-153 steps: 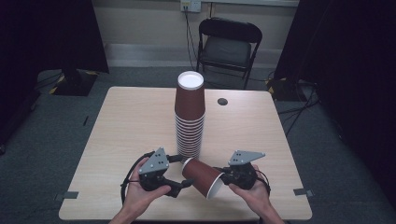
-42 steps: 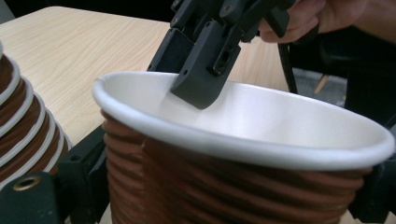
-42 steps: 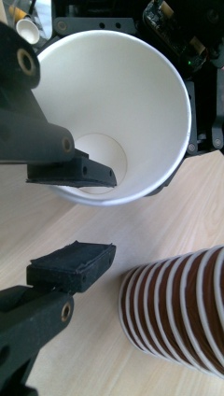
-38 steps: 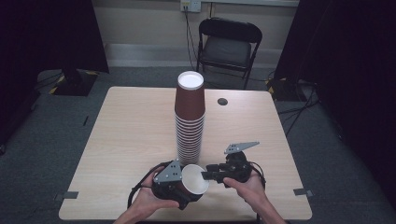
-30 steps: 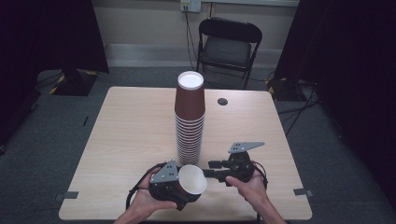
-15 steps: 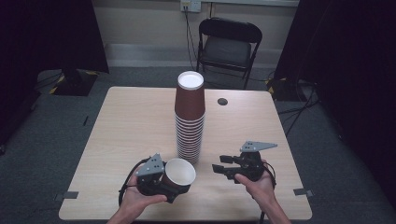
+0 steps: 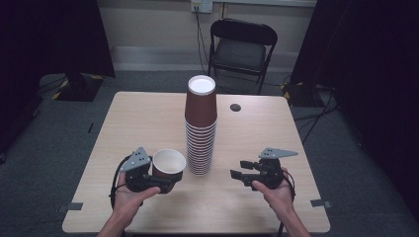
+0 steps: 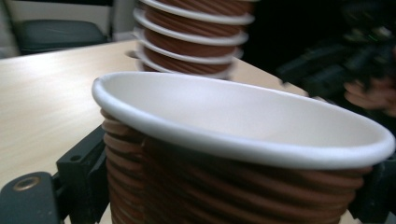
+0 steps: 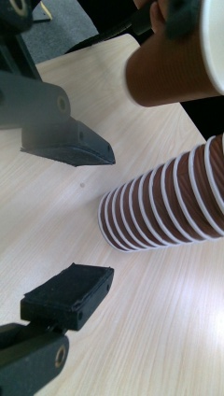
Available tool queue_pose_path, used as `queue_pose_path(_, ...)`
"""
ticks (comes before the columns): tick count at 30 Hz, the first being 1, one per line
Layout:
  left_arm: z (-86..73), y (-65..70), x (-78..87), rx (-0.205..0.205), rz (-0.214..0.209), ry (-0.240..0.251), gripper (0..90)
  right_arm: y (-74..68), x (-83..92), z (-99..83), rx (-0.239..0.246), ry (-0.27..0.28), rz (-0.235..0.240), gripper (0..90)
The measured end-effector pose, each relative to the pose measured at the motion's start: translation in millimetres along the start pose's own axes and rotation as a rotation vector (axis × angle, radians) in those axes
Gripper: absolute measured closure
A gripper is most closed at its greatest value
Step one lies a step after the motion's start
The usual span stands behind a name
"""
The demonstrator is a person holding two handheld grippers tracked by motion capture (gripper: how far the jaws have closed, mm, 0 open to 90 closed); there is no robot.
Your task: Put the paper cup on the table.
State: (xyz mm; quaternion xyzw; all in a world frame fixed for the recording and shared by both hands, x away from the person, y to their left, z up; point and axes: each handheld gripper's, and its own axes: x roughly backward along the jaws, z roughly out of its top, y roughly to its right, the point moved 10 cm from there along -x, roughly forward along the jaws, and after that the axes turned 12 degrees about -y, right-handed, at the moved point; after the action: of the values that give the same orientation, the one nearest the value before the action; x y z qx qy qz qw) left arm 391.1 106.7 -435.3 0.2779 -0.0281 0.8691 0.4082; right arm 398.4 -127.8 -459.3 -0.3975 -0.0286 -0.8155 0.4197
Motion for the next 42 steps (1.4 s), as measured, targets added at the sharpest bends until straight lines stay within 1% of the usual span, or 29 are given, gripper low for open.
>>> queue_pose_path(1, 1.1, -3.1, -0.4, 0.004, 0.005, 0.001, 9.3, 1.4, 0.1, -0.1, -0.002, 0.001, -0.004, 38.5)
queue_pose_path(2, 3.6, -10.8, -0.4, 0.022, 0.046, 0.018, 9.3, 3.9, 0.9, 0.7, -0.009, 0.008, -0.003, 38.4)
queue_pose_path(4, 5.5, -16.5, -1.0, 0.032, 0.062, 0.028, 9.2, 6.9, 1.1, 0.4, -0.013, 0.008, -0.006, 38.4)
queue_pose_path(5, 5.5, -16.5, -1.0, 0.032, 0.062, 0.028, 9.1, 6.9, 1.1, 0.4, -0.013, 0.008, -0.006, 38.4)
queue_pose_path(6, 7.7, -23.0, -1.1, 0.032, 0.089, 0.043, 9.2, 9.3, 0.3, -0.9, -0.017, 0.005, -0.006, 38.4)
queue_pose_path(9, 9.4, -28.3, -1.0, 0.039, 0.099, 0.046, 9.1, 10.5, -0.5, -2.8, -0.015, 0.0, -0.009, 38.4)
queue_pose_path(11, 9.8, -31.6, -0.8, 0.046, 0.097, 0.031, 9.1, 9.1, -2.5, -7.1, -0.015, -0.011, -0.008, 38.8)
queue_pose_path(12, 12.1, -37.5, -0.7, 0.04, 0.121, 0.042, 9.1, 8.6, -3.4, -8.2, -0.014, -0.014, -0.01, 38.8)
queue_pose_path(13, 12.1, -37.5, -0.7, 0.04, 0.121, 0.042, 9.1, 8.6, -3.4, -8.2, -0.014, -0.014, -0.01, 38.8)
queue_pose_path(15, 14.1, -44.8, -0.4, 0.053, 0.131, 0.057, 9.1, 8.5, -5.1, -9.6, -0.021, -0.019, -0.008, 38.8)
queue_pose_path(16, 14.6, -52.1, -0.6, 0.059, 0.142, 0.056, 9.1, 8.7, -6.1, -9.9, -0.02, -0.022, -0.013, 38.8)
queue_pose_path(17, 14.6, -52.1, -0.6, 0.059, 0.142, 0.056, 9.1, 8.7, -6.1, -9.9, -0.02, -0.022, -0.013, 38.8)
queue_pose_path(18, 16.0, -59.7, -1.3, 0.048, 0.148, 0.054, 9.0, 7.5, -5.0, -9.4, -0.017, -0.02, -0.016, 38.9)
queue_pose_path(19, 16.4, -63.6, -1.1, 0.052, 0.153, 0.053, 8.9, 6.7, -4.2, -9.4, -0.016, -0.019, -0.017, 39.0)
queue_pose_path(20, 16.4, -63.6, -1.1, 0.052, 0.153, 0.053, 8.9, 6.7, -4.2, -9.4, -0.016, -0.019, -0.017, 39.0)
queue_pose_path(21, 18.6, -71.5, -0.8, 0.064, 0.159, 0.072, 8.9, 5.7, -3.1, -9.6, -0.012, -0.016, -0.017, 40.6)
queue_pose_path(22, 18.6, -71.5, -0.8, 0.064, 0.159, 0.072, 8.8, 5.7, -3.1, -9.6, -0.012, -0.016, -0.017, 40.6)
queue_pose_path(24, 18.4, -81.2, -2.0, 0.062, 0.184, 0.078, 8.8, 5.7, -2.9, -10.3, -0.017, -0.018, -0.015, 40.6)
queue_pose_path(27, 17.5, -97.8, -8.9, 0.087, 0.202, 0.091, 8.6, 8.0, -5.4, -11.4, -0.021, -0.023, -0.009, 40.7)
queue_pose_path(28, 16.6, -102.3, -11.3, 0.095, 0.209, 0.085, 8.6, 8.4, -6.0, -11.6, -0.023, -0.026, -0.008, 40.7)
queue_pose_path(29, 16.6, -102.3, -11.3, 0.095, 0.209, 0.085, 8.5, 8.4, -6.0, -11.6, -0.023, -0.026, -0.008, 40.7)
queue_pose_path(30, 14.7, -109.4, -16.8, 0.117, 0.212, 0.077, 8.5, 9.2, -6.7, -11.5, -0.024, -0.026, -0.008, 40.7)
queue_pose_path(31, 14.7, -109.4, -16.8, 0.117, 0.212, 0.077, 8.5, 9.2, -6.7, -11.5, -0.024, -0.026, -0.008, 40.7)
queue_pose_path(33, 12.2, -114.7, -23.5, 0.125, 0.221, 0.064, 8.4, 9.6, -6.6, -11.6, -0.026, -0.027, -0.008, 40.6)
queue_pose_path(34, 9.7, -119.3, -29.0, 0.136, 0.227, 0.049, 8.4, 9.7, -6.4, -11.6, -0.026, -0.027, -0.008, 40.6)
queue_pose_path(35, 8.6, -121.9, -32.0, 0.135, 0.232, 0.039, 8.3, 9.8, -6.3, -11.5, -0.025, -0.025, -0.009, 40.5)
queue_pose_path(37, 8.8, -123.2, -34.0, 0.135, 0.231, 0.045, 8.1, 9.7, -6.1, -11.4, -0.024, -0.024, -0.007, 40.4)
queue_pose_path(41, 7.4, -128.9, -42.3, 0.132, 0.249, 0.043, 7.8, 9.8, -6.0, -11.7, -0.025, -0.025, -0.004, 40.1)
queue_pose_path(42, 6.9, -129.2, -44.8, 0.135, 0.24, 0.043, 7.6, 10.0, -6.1, -11.7, -0.026, -0.025, -0.004, 39.9)
